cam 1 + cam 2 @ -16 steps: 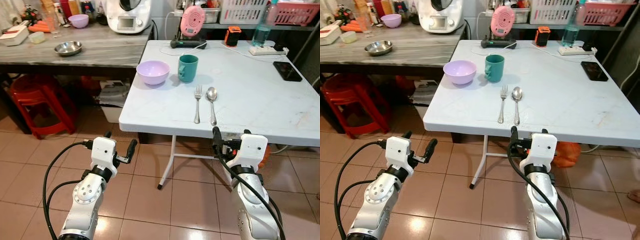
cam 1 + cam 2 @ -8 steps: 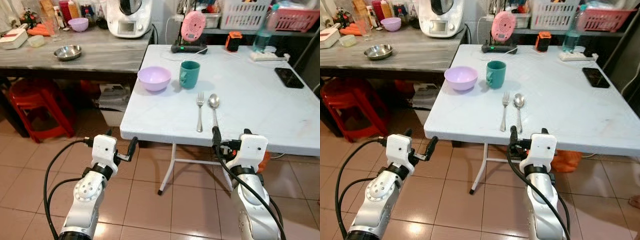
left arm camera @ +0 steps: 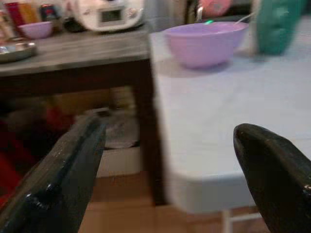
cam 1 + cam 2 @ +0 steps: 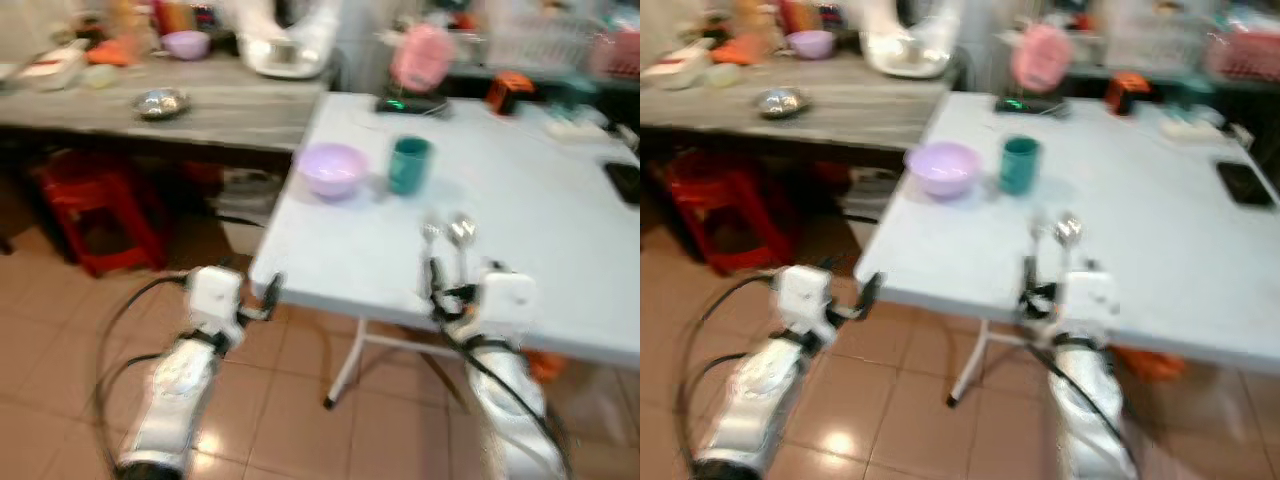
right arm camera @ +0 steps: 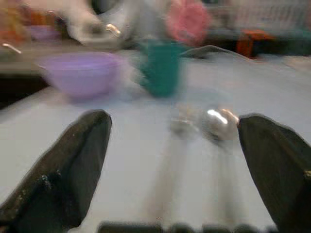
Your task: Setting the table
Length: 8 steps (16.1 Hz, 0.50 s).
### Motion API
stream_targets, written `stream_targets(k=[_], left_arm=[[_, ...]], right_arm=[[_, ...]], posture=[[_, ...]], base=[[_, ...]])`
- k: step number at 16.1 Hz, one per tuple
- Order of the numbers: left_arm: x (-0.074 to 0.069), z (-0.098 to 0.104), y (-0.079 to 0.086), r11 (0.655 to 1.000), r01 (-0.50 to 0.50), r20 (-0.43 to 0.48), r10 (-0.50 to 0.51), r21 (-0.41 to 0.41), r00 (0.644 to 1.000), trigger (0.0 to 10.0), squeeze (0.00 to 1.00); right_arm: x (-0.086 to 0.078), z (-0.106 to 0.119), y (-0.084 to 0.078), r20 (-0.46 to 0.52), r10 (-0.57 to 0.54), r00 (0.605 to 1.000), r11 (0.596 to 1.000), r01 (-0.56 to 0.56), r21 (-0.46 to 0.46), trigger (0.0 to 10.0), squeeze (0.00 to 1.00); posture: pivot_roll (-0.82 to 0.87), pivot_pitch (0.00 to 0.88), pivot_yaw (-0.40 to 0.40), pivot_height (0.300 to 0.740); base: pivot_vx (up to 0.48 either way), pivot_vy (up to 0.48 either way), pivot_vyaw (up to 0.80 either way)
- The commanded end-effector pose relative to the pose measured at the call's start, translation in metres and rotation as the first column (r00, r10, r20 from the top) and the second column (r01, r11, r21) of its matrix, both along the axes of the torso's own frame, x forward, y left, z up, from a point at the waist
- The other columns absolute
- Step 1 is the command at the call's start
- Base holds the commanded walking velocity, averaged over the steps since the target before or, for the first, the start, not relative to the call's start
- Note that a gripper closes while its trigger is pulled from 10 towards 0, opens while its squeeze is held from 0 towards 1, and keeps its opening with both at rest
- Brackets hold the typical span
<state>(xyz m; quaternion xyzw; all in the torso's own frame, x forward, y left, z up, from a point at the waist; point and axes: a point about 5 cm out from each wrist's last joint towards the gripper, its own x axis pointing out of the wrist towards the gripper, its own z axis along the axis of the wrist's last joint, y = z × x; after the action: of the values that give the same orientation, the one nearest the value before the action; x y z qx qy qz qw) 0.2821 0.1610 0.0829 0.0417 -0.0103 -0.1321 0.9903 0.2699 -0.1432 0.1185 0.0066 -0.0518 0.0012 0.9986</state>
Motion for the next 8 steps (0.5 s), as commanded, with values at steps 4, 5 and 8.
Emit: stream_targets(k=[4,5,8], left_arm=[[0.0019,0.0054,-0.0109,0.999,0.034,0.018,-0.033,-0.015,0.999,10.0,0.00],[0.0016,0.0052,-0.0110,0.999,0.035,0.018,-0.035,-0.015,0.999,10.0,0.00],[0.0015,0.0050,-0.0115,0.999,0.036,0.017,-0.036,-0.012,0.999,10.0,0.00]], right_arm=[[-0.0037,0.0031,-0.0107,0.019,-0.028,0.999,0.999,0.028,-0.015,10.0,0.00],[-0.0041,0.0028,-0.0104,0.018,-0.028,0.999,0.999,0.028,-0.017,10.0,0.00],[-0.0032,0.0032,-0.0098,0.017,-0.021,1.000,1.000,0.021,-0.020,10.0,0.00]], posture=[[0.00,0.000,0.038,0.740],[0.00,0.000,0.038,0.740],[0.00,0.000,0.034,0.740]], base=[[0.353,0.000,0.48],[0.345,0.000,0.00],[0.330,0.000,0.00]])
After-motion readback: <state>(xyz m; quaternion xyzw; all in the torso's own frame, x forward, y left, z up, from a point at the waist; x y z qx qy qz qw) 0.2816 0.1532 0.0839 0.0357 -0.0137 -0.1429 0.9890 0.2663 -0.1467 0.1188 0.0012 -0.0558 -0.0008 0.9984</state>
